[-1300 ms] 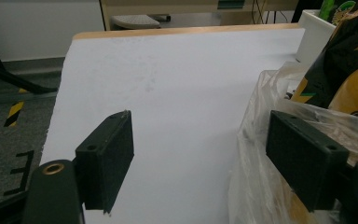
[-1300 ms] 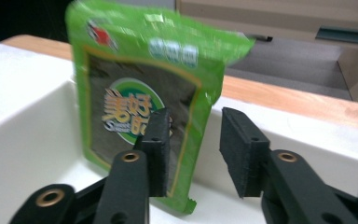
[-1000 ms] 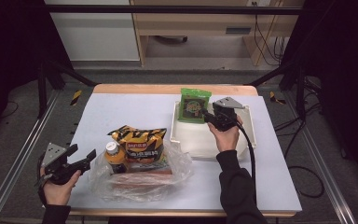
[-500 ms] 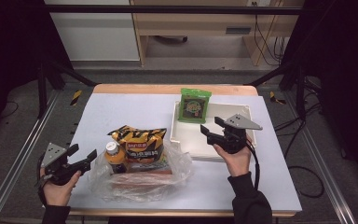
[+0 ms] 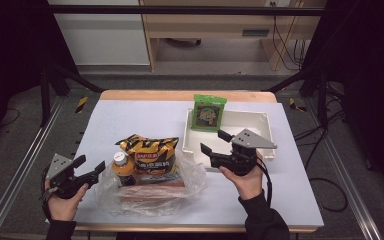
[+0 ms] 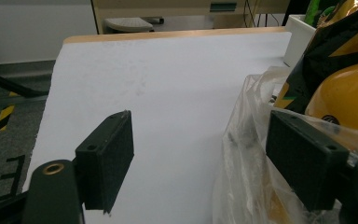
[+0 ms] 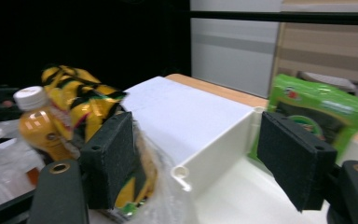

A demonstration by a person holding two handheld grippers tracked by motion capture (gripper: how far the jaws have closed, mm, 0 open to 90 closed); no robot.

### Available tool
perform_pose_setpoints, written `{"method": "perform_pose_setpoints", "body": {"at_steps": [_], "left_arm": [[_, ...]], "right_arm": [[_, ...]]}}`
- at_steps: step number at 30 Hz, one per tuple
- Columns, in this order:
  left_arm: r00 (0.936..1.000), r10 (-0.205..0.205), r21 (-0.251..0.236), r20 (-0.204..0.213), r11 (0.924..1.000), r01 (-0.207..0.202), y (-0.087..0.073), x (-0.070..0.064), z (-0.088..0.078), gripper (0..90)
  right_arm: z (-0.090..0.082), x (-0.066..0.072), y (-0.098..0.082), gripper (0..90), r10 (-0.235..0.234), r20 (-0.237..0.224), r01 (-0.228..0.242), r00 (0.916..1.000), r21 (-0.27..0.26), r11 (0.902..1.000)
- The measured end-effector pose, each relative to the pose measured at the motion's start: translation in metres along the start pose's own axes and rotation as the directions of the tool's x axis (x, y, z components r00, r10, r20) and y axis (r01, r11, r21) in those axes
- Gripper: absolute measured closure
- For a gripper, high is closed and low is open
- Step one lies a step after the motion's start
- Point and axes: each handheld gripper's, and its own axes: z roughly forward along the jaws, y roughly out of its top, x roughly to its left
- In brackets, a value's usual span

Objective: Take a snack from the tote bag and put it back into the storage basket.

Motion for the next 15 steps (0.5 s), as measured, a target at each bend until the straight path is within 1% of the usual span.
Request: {"method": "perform_pose_setpoints", "body": {"at_steps": [1,2,4,7,10,11,12,15], "left_arm": [[1.0,0.001,0.0,0.001,1.0,-0.001,0.0,0.0,0.0,22.6],[1.0,-0.001,0.0,0.002,1.0,0.001,0.0,0.0,0.001,22.6],[1.0,-0.002,0.003,0.001,1.0,0.002,-0.001,0.0,0.001,22.5],[1.0,-0.002,0.005,-0.001,1.0,0.002,-0.001,0.0,0.001,22.6],[1.0,-0.002,0.005,-0.008,1.0,0.002,-0.002,0.0,0.001,22.6],[0.9999,-0.002,0.004,-0.011,1.0,0.002,-0.002,0.0,0.001,22.6],[0.9999,0.0,0.006,-0.013,1.0,0.0,-0.001,0.001,0.001,22.6],[0.9999,0.001,0.008,-0.013,1.0,-0.001,-0.002,0.0,0.002,22.6]], "right_arm": [[0.004,0.006,0.0,25.8,-0.003,-0.024,0.003,0.9997,0.005,1.0],[0.006,0.008,0.0,25.3,0.0,-0.035,0.0,0.9994,0.004,1.0],[0.009,0.012,-0.001,24.2,0.006,-0.044,-0.005,0.999,0.008,1.0],[0.013,0.017,-0.002,23.0,0.001,-0.054,0.0,0.9985,0.013,0.9999],[0.017,0.024,-0.002,23.1,0.001,-0.077,-0.001,0.997,0.0,1.0],[0.017,0.024,-0.002,23.1,0.001,-0.077,-0.001,0.997,0.0,1.0],[0.019,0.032,0.0,23.6,-0.015,-0.085,0.014,0.9963,-0.016,0.9998],[0.024,0.042,0.002,23.7,-0.028,-0.12,0.027,0.9923,-0.017,0.9995]]}}
